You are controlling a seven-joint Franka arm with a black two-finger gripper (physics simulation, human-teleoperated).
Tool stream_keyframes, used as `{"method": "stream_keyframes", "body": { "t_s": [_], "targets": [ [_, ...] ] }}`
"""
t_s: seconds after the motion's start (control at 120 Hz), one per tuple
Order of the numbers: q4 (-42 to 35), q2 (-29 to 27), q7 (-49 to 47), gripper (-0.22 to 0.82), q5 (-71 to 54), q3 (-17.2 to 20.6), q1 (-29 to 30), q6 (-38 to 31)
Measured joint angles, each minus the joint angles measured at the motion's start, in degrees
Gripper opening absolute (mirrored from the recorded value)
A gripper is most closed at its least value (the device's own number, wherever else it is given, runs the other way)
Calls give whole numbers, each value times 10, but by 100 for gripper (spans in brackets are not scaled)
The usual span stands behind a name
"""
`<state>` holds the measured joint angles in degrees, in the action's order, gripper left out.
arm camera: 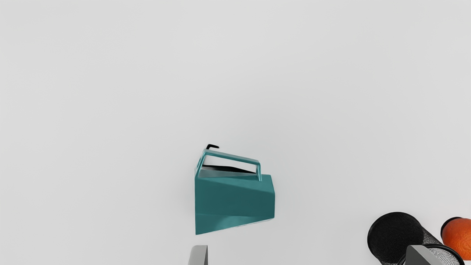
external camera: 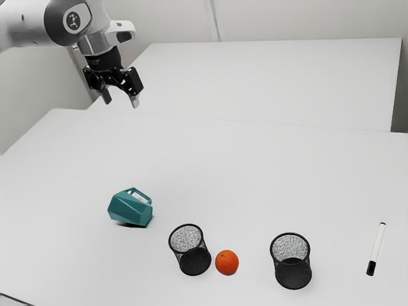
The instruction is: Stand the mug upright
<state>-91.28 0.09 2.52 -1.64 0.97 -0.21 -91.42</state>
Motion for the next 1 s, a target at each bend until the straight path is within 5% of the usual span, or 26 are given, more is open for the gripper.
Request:
{"method": "stream_keyframes", "body": {
  "t_s": [0.417, 1.0],
  "targets": [
    [-76, -46, 3, 58, 4, -9, 9, -12],
    [-265, -50, 143, 58, 208, -18, 196, -124]
  ]
}}
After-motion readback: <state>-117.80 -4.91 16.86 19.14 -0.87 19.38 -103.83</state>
